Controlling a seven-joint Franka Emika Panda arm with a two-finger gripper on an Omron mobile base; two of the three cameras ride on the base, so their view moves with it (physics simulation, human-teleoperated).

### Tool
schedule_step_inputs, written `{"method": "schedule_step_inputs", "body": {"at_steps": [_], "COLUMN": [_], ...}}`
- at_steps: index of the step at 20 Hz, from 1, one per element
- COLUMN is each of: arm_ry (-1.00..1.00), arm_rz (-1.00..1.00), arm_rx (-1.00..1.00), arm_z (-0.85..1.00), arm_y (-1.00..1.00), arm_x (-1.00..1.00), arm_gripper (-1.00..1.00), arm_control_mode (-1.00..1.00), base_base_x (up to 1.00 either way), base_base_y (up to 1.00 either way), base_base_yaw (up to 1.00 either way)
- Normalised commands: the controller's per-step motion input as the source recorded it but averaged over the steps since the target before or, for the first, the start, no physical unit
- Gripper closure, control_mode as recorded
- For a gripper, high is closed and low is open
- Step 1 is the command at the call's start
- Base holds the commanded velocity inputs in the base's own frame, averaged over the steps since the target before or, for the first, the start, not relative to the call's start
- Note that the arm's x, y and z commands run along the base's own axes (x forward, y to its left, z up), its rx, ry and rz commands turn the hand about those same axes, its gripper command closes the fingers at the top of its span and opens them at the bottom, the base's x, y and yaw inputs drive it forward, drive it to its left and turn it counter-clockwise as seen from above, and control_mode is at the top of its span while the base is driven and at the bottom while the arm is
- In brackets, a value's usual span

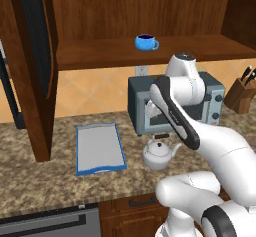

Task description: Pick the kettle from the counter and place it on the tray. Then pick the mug from the cabinet and place it on the tray. Then close the cabinet doors.

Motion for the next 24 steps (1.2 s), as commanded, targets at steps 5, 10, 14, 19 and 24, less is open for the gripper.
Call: {"method": "schedule_step_inputs", "body": {"at_steps": [5, 10, 14, 19, 24], "arm_ry": [0.00, 0.13, 0.13, 0.12, 0.05], "arm_rz": [-0.04, -0.04, 0.00, 0.09, 0.31], "arm_rx": [-0.07, 0.00, 0.00, -0.01, 0.00], "arm_z": [-0.38, -0.43, -0.30, -0.33, -0.22], "arm_y": [0.48, 0.19, -0.16, -0.25, -0.03], "arm_x": [0.00, 0.00, -0.11, -0.15, 0.00], "arm_gripper": [-1.00, -1.00, -1.00, -1.00, -1.00], "arm_control_mode": [-1.00, -1.00, -1.00, -1.00, -1.00], "base_base_x": [0.00, 0.00, 0.00, 0.00, 0.00], "base_base_y": [0.00, 0.00, 0.00, 0.00, 0.00], "base_base_yaw": [0.00, 0.00, 0.00, 0.00, 0.00]}}
